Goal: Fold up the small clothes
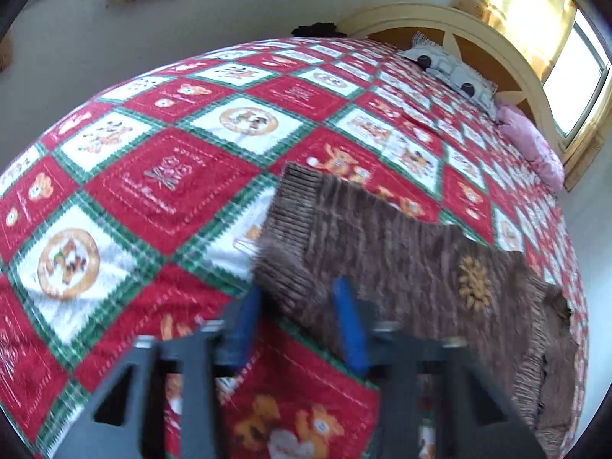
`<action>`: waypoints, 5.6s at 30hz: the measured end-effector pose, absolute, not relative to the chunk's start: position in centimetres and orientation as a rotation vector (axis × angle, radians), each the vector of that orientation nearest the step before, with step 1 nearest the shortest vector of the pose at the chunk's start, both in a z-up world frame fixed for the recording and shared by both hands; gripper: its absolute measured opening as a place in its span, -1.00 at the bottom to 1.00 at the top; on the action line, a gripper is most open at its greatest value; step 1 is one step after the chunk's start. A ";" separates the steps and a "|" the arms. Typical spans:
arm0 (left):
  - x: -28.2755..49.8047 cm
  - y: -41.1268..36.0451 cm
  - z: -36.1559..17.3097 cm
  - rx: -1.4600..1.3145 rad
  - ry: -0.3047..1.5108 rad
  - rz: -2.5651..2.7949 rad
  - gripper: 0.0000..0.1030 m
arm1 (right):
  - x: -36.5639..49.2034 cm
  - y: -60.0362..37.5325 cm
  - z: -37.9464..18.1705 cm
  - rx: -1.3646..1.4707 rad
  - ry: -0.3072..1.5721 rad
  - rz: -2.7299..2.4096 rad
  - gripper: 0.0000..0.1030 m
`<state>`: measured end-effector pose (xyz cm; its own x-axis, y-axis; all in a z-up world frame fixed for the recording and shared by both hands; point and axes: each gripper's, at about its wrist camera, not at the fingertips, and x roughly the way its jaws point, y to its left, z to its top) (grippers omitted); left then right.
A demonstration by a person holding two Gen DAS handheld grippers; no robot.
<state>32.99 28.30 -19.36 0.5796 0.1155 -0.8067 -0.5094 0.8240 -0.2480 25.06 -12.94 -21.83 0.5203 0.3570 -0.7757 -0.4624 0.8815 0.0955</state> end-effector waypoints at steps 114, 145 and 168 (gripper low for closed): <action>32.5 10.4 -19.9 -0.123 0.867 -0.123 0.91 | 36.7 -13.0 -19.3 -0.127 0.983 0.415 -0.41; 32.6 8.5 -19.1 0.252 0.899 -0.099 -0.32 | 22.9 -20.8 -20.2 -0.064 0.889 0.404 -0.02; 22.2 7.6 -19.0 0.169 0.869 -0.073 0.15 | 21.7 -24.1 -20.3 -0.088 0.907 0.349 0.26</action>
